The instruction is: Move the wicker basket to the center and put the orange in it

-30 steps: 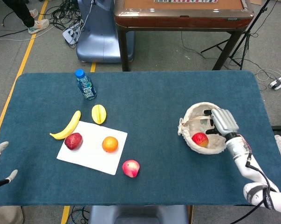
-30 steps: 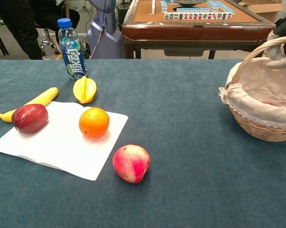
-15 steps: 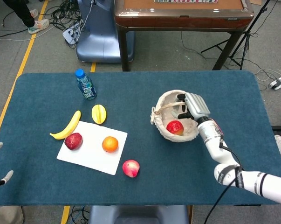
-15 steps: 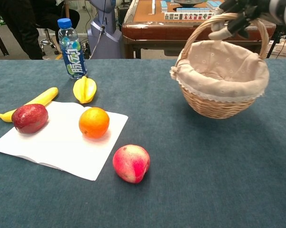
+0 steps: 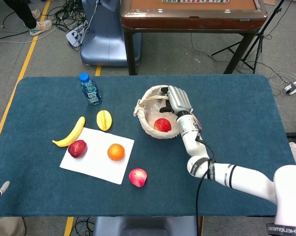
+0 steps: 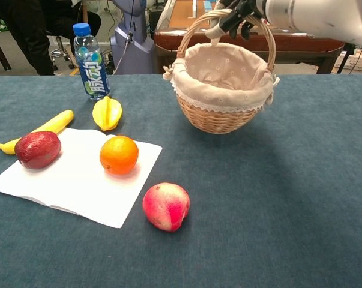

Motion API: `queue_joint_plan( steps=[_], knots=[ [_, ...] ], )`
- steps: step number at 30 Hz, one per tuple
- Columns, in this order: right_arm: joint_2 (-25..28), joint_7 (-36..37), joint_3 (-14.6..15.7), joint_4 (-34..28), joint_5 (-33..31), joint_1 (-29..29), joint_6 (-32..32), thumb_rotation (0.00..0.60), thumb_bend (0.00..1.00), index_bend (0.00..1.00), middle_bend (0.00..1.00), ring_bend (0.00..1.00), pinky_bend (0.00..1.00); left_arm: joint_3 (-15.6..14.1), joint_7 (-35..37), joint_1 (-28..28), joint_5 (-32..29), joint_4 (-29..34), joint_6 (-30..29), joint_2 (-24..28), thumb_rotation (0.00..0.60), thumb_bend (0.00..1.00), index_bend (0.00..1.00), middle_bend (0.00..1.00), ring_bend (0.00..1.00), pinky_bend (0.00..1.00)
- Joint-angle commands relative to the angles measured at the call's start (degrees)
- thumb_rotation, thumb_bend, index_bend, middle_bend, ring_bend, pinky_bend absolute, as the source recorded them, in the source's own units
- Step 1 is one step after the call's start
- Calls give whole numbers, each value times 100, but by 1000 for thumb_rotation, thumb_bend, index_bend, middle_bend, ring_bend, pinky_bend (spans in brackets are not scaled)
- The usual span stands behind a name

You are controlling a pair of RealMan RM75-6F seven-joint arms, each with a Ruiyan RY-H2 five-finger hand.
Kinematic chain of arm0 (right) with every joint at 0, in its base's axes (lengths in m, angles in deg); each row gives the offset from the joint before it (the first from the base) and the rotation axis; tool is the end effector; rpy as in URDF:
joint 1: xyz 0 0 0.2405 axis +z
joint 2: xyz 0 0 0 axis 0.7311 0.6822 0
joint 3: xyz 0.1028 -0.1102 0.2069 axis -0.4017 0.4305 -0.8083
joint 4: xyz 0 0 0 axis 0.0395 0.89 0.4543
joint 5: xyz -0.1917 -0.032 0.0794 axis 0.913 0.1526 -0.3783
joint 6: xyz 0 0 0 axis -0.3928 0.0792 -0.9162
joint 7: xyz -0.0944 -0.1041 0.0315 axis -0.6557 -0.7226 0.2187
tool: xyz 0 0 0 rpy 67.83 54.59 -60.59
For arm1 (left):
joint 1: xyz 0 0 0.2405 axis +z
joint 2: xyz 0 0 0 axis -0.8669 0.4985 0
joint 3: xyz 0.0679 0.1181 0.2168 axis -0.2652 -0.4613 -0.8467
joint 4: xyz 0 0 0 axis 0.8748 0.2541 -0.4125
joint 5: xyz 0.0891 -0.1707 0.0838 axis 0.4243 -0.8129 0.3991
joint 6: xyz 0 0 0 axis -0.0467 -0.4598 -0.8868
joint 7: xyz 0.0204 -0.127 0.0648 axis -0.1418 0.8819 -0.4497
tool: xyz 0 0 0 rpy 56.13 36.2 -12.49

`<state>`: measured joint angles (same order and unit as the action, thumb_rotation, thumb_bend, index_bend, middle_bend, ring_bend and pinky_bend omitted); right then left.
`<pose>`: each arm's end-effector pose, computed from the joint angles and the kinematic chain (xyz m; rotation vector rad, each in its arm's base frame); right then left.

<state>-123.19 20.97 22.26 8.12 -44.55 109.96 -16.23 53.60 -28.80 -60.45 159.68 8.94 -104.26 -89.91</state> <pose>-0.0344 -0.4477 0.0404 1.3877 -1.4108 1.2202 -0.3308 0.1548 0.2006 -1.2393 -0.9607 -0.8618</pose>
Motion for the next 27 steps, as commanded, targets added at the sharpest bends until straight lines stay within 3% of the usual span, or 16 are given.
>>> queue_joint_plan(
  steps=[1, 8, 13, 15, 19, 22, 27],
  knots=[
    [-283, -106, -161, 365, -256, 238, -22, 600, 280, 624, 526, 610, 724, -2, 6, 14, 5, 6, -15, 3, 600, 260, 134, 150, 133, 160],
    [-650, -229, -201, 975, -423, 509, 104, 600, 280, 611, 493, 570, 692, 2, 20, 47, -18, 14, -31, 10, 600, 260, 134, 150, 133, 160],
    [-893, -368, -211, 1448, -713, 683, 398, 600, 278, 480, 417, 487, 627, -14, 44, 78, -19, 17, -32, 31, 600, 260, 134, 150, 133, 160],
    [-933, -461, -191, 1576, -878, 735, 609, 600, 262, 379, 347, 394, 544, -1, 53, 93, -48, 12, -48, 44, 600, 260, 134, 150, 133, 160],
    [-803, -698, -74, 1643, -1175, 793, 1127, 600, 208, 34, 40, 58, 196, 12, 42, 100, -54, 8, -56, 60, 600, 260, 134, 150, 133, 160],
    [-683, -806, 38, 1650, -1143, 819, 1245, 600, 154, 0, 0, 0, 17, 15, 35, 98, -48, 15, -50, 53, 600, 260, 134, 150, 133, 160],
    [-421, -712, 158, 1368, -620, 656, 1032, 600, 136, 0, 0, 0, 0, 31, 1, 59, -34, 13, -5, 47, 600, 260, 134, 150, 133, 160]
  ],
)
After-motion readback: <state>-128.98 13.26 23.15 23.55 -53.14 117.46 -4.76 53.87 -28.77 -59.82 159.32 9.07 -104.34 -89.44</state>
